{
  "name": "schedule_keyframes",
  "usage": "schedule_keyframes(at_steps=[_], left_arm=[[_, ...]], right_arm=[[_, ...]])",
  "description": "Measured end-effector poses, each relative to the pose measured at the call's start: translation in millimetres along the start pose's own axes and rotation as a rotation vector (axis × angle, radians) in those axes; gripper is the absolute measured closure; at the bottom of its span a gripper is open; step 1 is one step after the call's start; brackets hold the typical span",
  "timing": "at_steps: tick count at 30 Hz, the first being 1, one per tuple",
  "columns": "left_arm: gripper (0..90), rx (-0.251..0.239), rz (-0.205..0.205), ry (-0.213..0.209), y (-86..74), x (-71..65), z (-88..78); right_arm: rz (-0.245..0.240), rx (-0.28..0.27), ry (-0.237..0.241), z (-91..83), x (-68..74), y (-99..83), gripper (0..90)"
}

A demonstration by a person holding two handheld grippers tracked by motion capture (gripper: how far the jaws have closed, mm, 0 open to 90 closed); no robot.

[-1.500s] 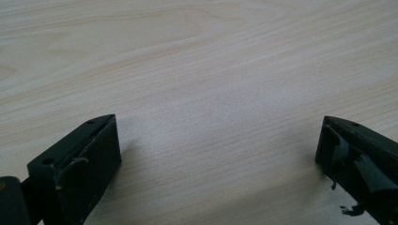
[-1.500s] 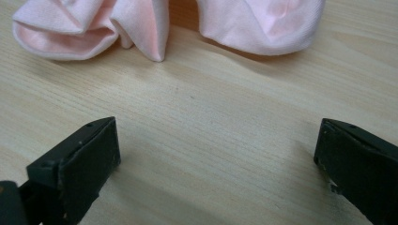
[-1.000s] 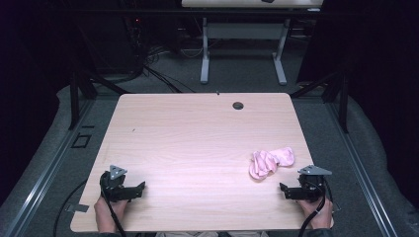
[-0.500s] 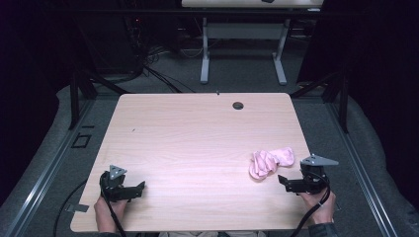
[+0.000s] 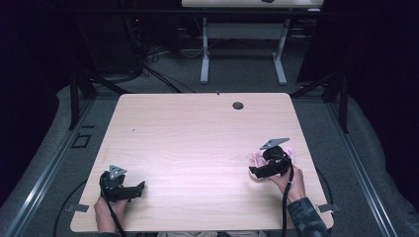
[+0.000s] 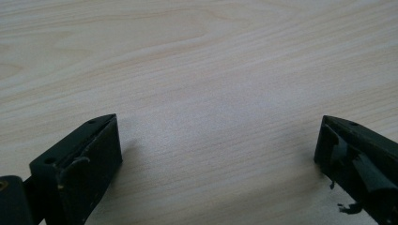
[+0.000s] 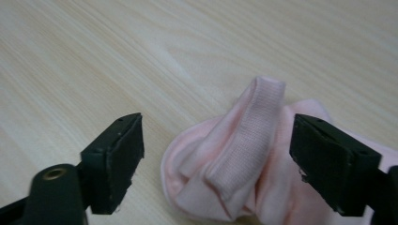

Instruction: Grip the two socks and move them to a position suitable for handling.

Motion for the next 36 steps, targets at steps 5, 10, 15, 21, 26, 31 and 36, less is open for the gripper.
schedule_keyframes(at_steps=[5,10,15,21,26,31,36], left_arm=[[0.8,0.000,0.000,0.000,0.0,0.0,-0.1],[0.9,0.000,0.001,0.000,0.0,-0.1,-0.1],[0.9,0.000,0.001,0.001,0.0,-0.1,-0.2],[1.1,0.001,0.003,0.002,-0.1,0.2,-0.3],[1.2,0.001,0.002,0.003,-0.1,0.2,-0.4],[1.3,0.001,0.003,0.002,-0.1,0.2,-0.4],[1.4,0.001,0.002,0.002,-0.1,0.2,-0.4]], right_arm=[[-0.021,0.068,-0.064,14.3,4.6,4.5,46.5],[-0.038,0.125,-0.082,24.9,8.2,3.8,62.3],[-0.018,0.077,-0.064,19.7,7.7,3.5,77.0],[0.010,-0.035,0.003,-9.2,14.6,5.8,77.7],[-0.025,-0.140,0.080,-51.0,37.6,10.2,77.7],[-0.083,-0.174,0.182,-68.2,70.3,9.5,77.7],[-0.150,-0.161,0.304,-63.0,107.2,5.3,77.6]])
Point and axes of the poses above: each handheld gripper's, and its own axes: z roughly forward along the jaws, y roughly out of its top, x roughly to its left, the point moved 2 cm from there along z, roughly forward along the jaws, and after that the axes turned 8 degrees about x, right-handed, at the moved point
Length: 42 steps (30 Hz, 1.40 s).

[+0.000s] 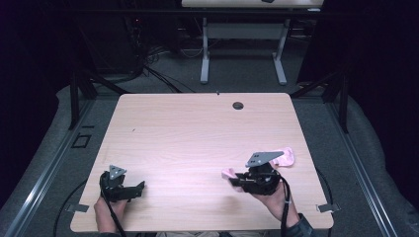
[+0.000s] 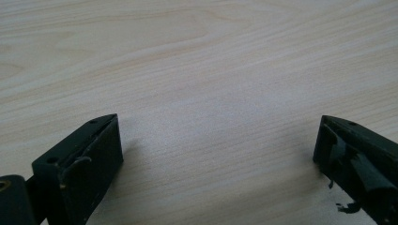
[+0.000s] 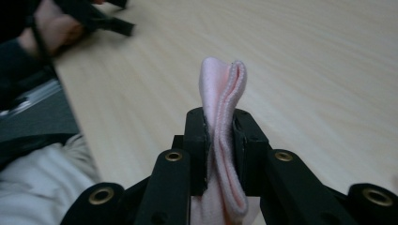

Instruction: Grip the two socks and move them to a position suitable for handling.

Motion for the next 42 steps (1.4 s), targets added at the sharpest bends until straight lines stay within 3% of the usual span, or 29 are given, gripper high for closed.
schedule_keyframes(at_steps=[2,3,4,6,7,8,9,11,13,16,17,18,19,20,23,25,26,27,30,31,32,33,34,35,37,39,40,41,42], left_arm=[[1.4,0.000,0.000,0.000,0.0,0.0,0.0],[1.4,0.000,-0.001,0.000,0.0,0.1,0.0],[1.4,0.000,-0.001,0.000,0.0,0.1,0.0],[1.4,0.000,0.000,0.000,0.0,0.0,0.0],[1.4,0.000,-0.001,0.000,0.0,0.1,0.0],[1.4,0.000,-0.001,0.000,0.0,0.1,0.0],[1.4,0.000,0.000,0.000,0.0,0.1,0.0],[1.4,0.000,0.000,0.000,0.0,0.1,0.0],[1.4,0.000,0.000,0.000,0.0,0.1,0.0],[1.6,0.000,-0.001,0.000,0.0,0.1,0.0],[1.6,0.000,-0.001,0.000,0.0,0.1,0.0],[1.6,0.000,-0.001,0.000,0.0,0.1,0.0],[1.5,0.000,-0.001,-0.001,0.0,0.1,0.0],[1.6,0.000,-0.001,-0.001,0.0,0.1,0.0],[1.5,0.000,-0.001,0.000,0.0,0.1,0.0],[1.5,-0.001,-0.001,0.000,0.0,0.1,0.0],[1.5,-0.001,-0.001,0.000,0.0,0.1,0.0],[1.6,0.000,-0.001,0.000,0.0,0.1,0.0],[1.6,0.000,0.000,0.000,0.0,0.1,0.0],[1.6,0.000,-0.001,-0.001,0.0,0.1,0.0],[1.6,0.000,-0.001,-0.001,0.0,0.1,0.0],[1.6,0.000,-0.001,0.000,0.0,0.1,0.0],[1.6,0.000,-0.001,0.000,0.0,0.1,0.0],[1.6,0.000,0.000,0.000,0.0,0.1,0.0],[1.5,0.000,-0.001,0.000,0.0,0.1,0.0],[1.5,0.000,-0.001,0.000,0.0,0.1,0.0],[1.6,-0.001,-0.001,0.000,0.0,0.1,0.0],[1.6,-0.001,-0.001,0.000,0.0,0.1,0.0],[1.6,-0.001,-0.001,0.000,0.0,0.1,0.0]], right_arm=[[0.001,-0.004,0.039,5.4,5.1,-1.0,77.6],[0.000,0.021,0.113,21.5,13.0,-3.8,77.6],[0.000,0.021,0.113,21.5,13.0,-3.8,77.6],[0.003,0.068,0.150,42.8,17.7,-8.5,77.5],[0.018,0.112,0.182,66.0,19.1,-13.9,77.5],[0.018,0.112,0.182,66.0,19.1,-13.9,77.5],[0.019,0.156,0.184,86.8,19.2,-18.9,77.5],[0.000,0.203,0.132,100.0,20.5,-22.6,77.3],[0.006,0.204,0.138,109.2,21.4,-26.2,76.8],[-0.009,0.206,0.139,108.1,21.9,-26.1,68.4],[-0.011,0.188,0.114,103.3,23.7,-25.2,50.0],[-0.011,0.188,0.114,103.3,23.7,-25.2,50.0],[-0.025,0.151,0.117,92.2,23.7,-23.6,31.7],[-0.014,0.137,0.103,86.2,23.2,-22.4,25.1],[-0.014,0.097,0.089,71.2,18.5,-19.9,17.4],[0.003,0.042,0.042,47.9,6.4,-17.7,10.2],[0.003,0.042,0.042,47.9,6.4,-17.7,10.2],[0.032,0.042,-0.007,34.4,-7.4,-17.6,1.6],[0.057,0.026,-0.065,20.5,-23.3,-18.7,0.0],[0.091,0.012,-0.140,6.5,-41.3,-20.4,0.0],[0.091,0.012,-0.140,6.5,-41.3,-20.4,0.0],[0.135,0.008,-0.185,-5.6,-63.7,-23.2,0.0],[0.135,0.008,-0.185,-5.6,-63.7,-23.2,0.0],[0.193,-0.001,-0.263,-14.3,-87.0,-27.1,0.0],[0.253,0.010,-0.306,-20.3,-111.5,-32.4,0.0],[0.281,0.017,-0.321,-21.0,-123.3,-35.6,0.0],[0.340,0.045,-0.346,-17.2,-144.8,-42.9,0.0],[0.362,0.065,-0.352,-14.5,-154.0,-46.8,0.0],[0.362,0.065,-0.352,-14.5,-154.0,-46.8,0.0]])
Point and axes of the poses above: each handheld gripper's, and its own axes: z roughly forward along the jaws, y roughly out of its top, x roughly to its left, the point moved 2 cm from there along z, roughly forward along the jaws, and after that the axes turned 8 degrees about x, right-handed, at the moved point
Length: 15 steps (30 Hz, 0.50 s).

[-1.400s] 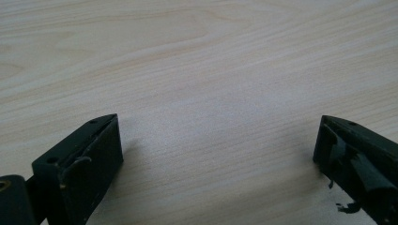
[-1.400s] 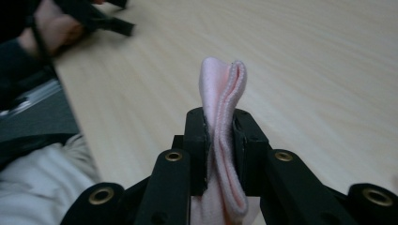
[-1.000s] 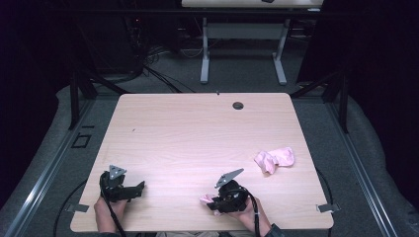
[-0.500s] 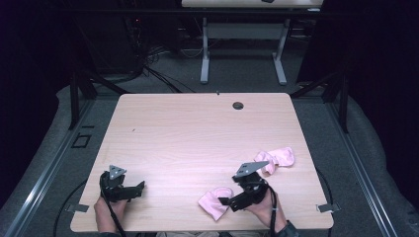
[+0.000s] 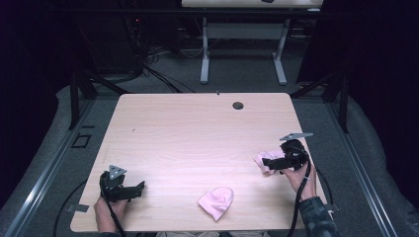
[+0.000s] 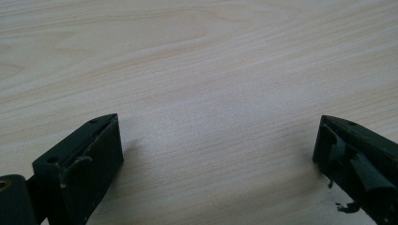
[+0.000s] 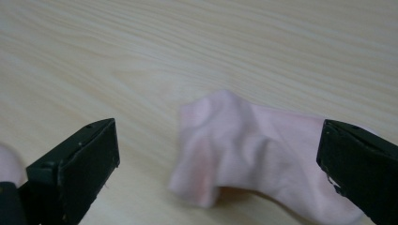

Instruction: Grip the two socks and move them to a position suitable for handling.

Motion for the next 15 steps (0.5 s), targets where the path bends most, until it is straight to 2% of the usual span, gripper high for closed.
schedule_keyframes(at_steps=[1,2,4,6,7,8,9,10,11,12,13,14,15], left_arm=[[1.6,0.000,0.000,0.000,0.0,0.0,0.0],[1.6,0.000,0.000,0.000,0.0,0.0,0.0],[1.6,0.000,0.000,0.000,0.0,0.0,0.0],[1.6,0.000,0.000,0.000,0.0,0.0,0.0],[1.6,0.000,0.000,0.000,0.0,0.0,0.0],[1.6,0.000,0.000,0.000,0.0,0.0,0.0],[1.6,0.000,0.001,0.000,0.0,0.0,-0.1],[1.6,0.000,0.001,0.000,0.0,0.0,-0.1],[1.7,0.001,0.001,-0.001,0.0,0.0,-0.2],[1.7,0.001,0.001,-0.001,0.0,0.0,-0.2],[1.7,0.000,0.001,-0.001,0.0,-0.1,-0.2],[1.8,0.000,0.001,-0.001,0.0,-0.1,-0.2],[1.7,0.000,0.001,0.000,-0.1,-0.1,-0.2]], right_arm=[[0.044,0.030,-0.023,13.5,-12.3,-1.4,0.0],[0.057,0.043,-0.019,19.0,-17.0,-2.3,0.0],[0.087,0.060,-0.032,27.7,-23.4,-3.9,2.5],[0.095,0.071,-0.028,32.5,-26.1,-4.3,7.7],[0.094,0.077,-0.035,33.8,-26.5,-4.3,11.5],[0.094,0.077,-0.035,33.8,-26.5,-4.3,11.5],[0.088,0.089,-0.048,37.2,-25.7,-4.4,18.3],[0.088,0.089,-0.048,37.2,-25.7,-4.4,18.3],[0.080,0.109,-0.066,42.0,-24.8,-6.2,26.0],[0.080,0.109,-0.066,42.0,-24.8,-6.2,26.0],[0.046,0.102,-0.123,42.2,-22.4,-8.3,33.8],[0.046,0.102,-0.123,42.2,-22.4,-8.3,33.8],[0.047,0.088,-0.130,41.3,-21.9,-9.7,42.3]])
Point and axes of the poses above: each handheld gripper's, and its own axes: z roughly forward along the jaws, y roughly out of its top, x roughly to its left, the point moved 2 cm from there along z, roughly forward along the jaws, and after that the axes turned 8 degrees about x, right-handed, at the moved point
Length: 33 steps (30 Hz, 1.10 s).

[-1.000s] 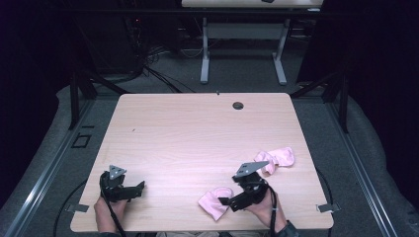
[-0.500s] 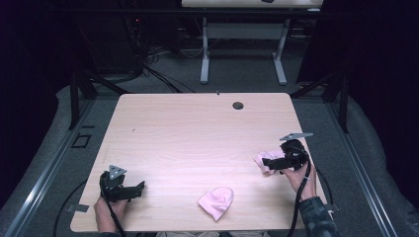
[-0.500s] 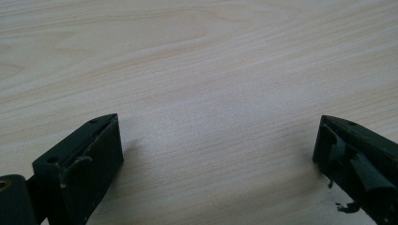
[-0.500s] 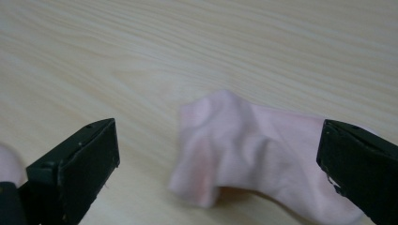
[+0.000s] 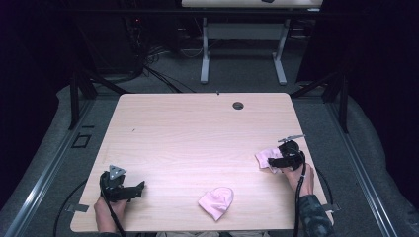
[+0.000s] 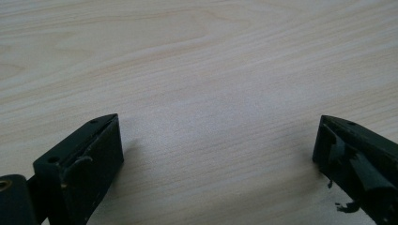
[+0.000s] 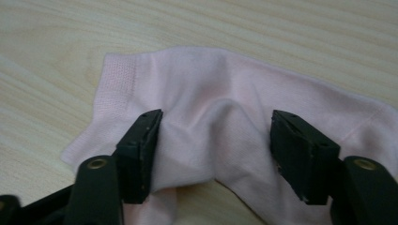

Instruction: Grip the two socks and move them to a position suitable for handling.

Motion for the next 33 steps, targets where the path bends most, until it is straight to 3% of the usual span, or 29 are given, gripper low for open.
schedule_keyframes(at_steps=[2,3,4,5,7,11,14,15,16,20,21,22,23,24,26,27,28,29,30,31,33], left_arm=[[1.8,0.000,0.000,0.000,0.0,0.0,0.0],[1.7,0.000,0.000,0.000,0.0,0.0,0.0],[1.8,0.000,0.000,0.000,0.0,0.0,0.0],[1.8,0.000,0.000,0.000,0.0,0.0,0.0],[1.8,0.000,0.000,0.000,0.0,-0.1,0.0],[1.9,0.000,0.001,0.000,0.0,0.0,-0.1],[1.9,0.000,0.000,0.000,0.0,0.0,-0.1],[1.9,0.000,0.000,0.000,0.0,0.0,-0.1],[1.9,0.000,0.001,0.000,0.0,0.0,-0.1],[1.9,-0.001,0.001,0.000,0.0,0.0,0.0],[1.9,-0.001,0.001,0.000,0.0,0.0,0.0],[1.9,-0.001,0.001,0.000,0.0,0.0,-0.1],[1.9,-0.001,0.001,0.000,0.0,0.0,-0.1],[1.9,-0.001,0.001,0.000,0.0,-0.1,-0.1],[2.0,-0.001,0.001,0.000,0.0,-0.1,-0.1],[2.0,-0.001,0.001,0.000,0.0,0.0,-0.1],[2.0,-0.001,0.001,0.000,0.0,-0.1,-0.1],[2.0,-0.001,0.001,0.000,0.0,-0.1,-0.1],[2.0,-0.001,0.001,0.000,0.0,-0.1,-0.1],[2.0,-0.001,0.001,0.000,0.0,-0.1,-0.1],[2.1,-0.001,0.001,-0.001,0.0,-0.1,-0.1]], right_arm=[[0.000,-0.006,0.002,-1.0,-0.4,-0.8,47.2],[-0.001,-0.011,0.003,-1.3,-1.1,-1.2,52.8],[0.001,-0.017,0.012,-2.7,-1.8,-2.1,64.9],[0.001,-0.017,0.012,-2.7,-1.8,-2.1,64.9],[0.010,-0.032,0.029,-2.6,-3.7,-2.9,80.2],[0.015,-0.033,0.046,-3.5,-5.2,-3.1,83.4],[-0.008,-0.116,0.071,-23.8,6.8,1.9,83.6],[-0.008,-0.116,0.071,-23.8,6.8,1.9,83.6],[-0.053,-0.161,0.091,-40.9,23.0,8.0,83.5],[-0.176,-0.231,0.149,-69.0,63.8,23.6,83.4],[-0.176,-0.231,0.149,-69.0,63.8,23.6,83.4],[-0.227,-0.256,0.179,-74.6,86.3,32.0,83.3],[-0.227,-0.256,0.179,-74.6,86.3,32.0,83.3],[-0.282,-0.256,0.210,-74.9,107.5,39.8,83.1],[-0.324,-0.242,0.235,-68.8,127.3,46.8,83.0],[-0.324,-0.242,0.235,-68.8,127.3,46.8,83.0],[-0.363,-0.202,0.249,-56.3,144.7,52.5,82.9],[-0.363,-0.202,0.249,-56.3,144.7,52.5,82.9],[-0.395,-0.152,0.261,-40.1,159.5,55.2,82.6],[-0.395,-0.152,0.261,-40.1,159.5,55.2,82.6],[-0.436,-0.075,0.270,-13.5,174.7,55.4,82.3]])
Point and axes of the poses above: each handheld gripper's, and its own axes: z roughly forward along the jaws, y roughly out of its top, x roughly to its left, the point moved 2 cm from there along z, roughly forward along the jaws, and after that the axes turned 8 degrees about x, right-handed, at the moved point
